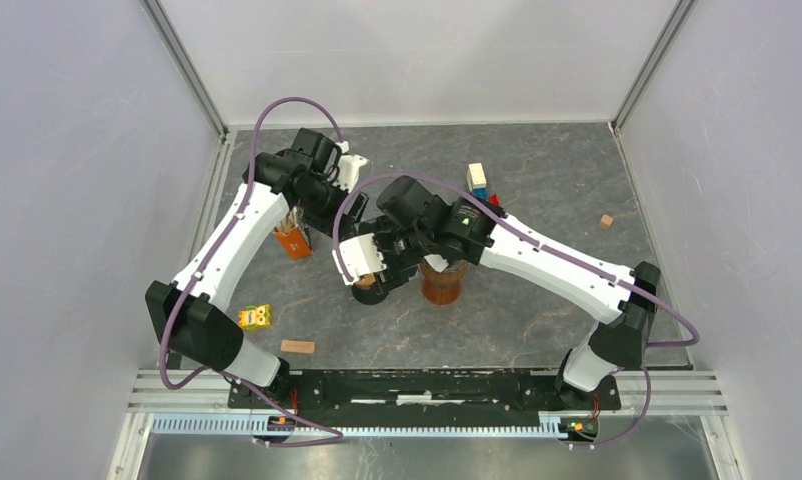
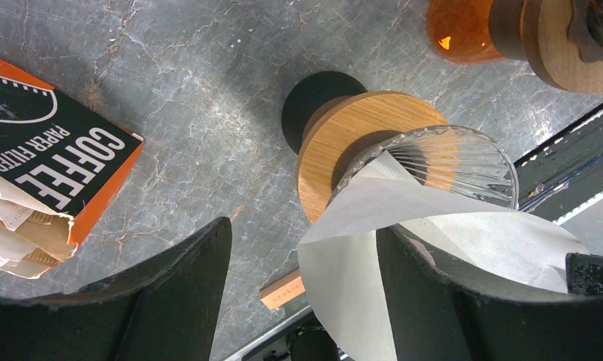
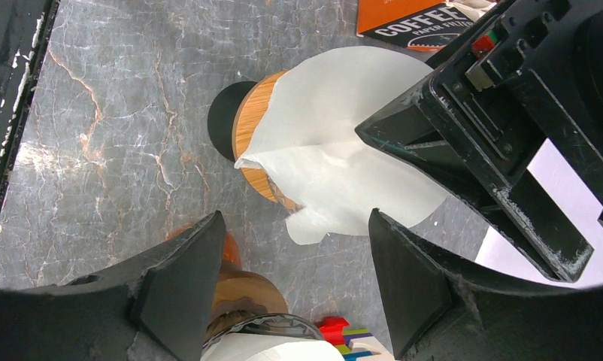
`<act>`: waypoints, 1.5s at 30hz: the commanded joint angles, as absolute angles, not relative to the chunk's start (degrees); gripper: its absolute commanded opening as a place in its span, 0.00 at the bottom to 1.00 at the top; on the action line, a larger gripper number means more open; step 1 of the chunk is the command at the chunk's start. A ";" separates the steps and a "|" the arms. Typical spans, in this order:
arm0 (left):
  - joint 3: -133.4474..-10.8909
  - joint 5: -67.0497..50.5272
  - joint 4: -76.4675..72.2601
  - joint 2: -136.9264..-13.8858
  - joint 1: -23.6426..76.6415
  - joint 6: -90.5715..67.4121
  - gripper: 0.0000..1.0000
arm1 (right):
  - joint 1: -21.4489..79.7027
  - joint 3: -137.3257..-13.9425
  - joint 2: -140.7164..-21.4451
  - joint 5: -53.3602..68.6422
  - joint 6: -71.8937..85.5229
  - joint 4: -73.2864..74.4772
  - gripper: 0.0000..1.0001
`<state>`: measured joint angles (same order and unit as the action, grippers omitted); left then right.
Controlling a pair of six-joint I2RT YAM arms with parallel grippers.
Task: Place the coffee filter in the dripper
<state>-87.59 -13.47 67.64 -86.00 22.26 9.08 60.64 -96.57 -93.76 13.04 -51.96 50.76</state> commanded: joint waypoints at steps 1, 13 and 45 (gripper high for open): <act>-89.39 -13.18 68.12 -85.12 22.33 11.97 0.77 | 60.62 -98.14 -95.23 14.93 -53.76 50.59 0.76; -88.51 -13.20 68.13 -85.46 22.33 12.20 0.77 | 62.74 -98.97 -99.96 12.84 -56.46 52.21 0.63; -81.57 -12.40 65.21 -86.26 22.33 13.41 0.77 | 63.11 -97.57 -105.29 10.89 -58.10 51.46 0.24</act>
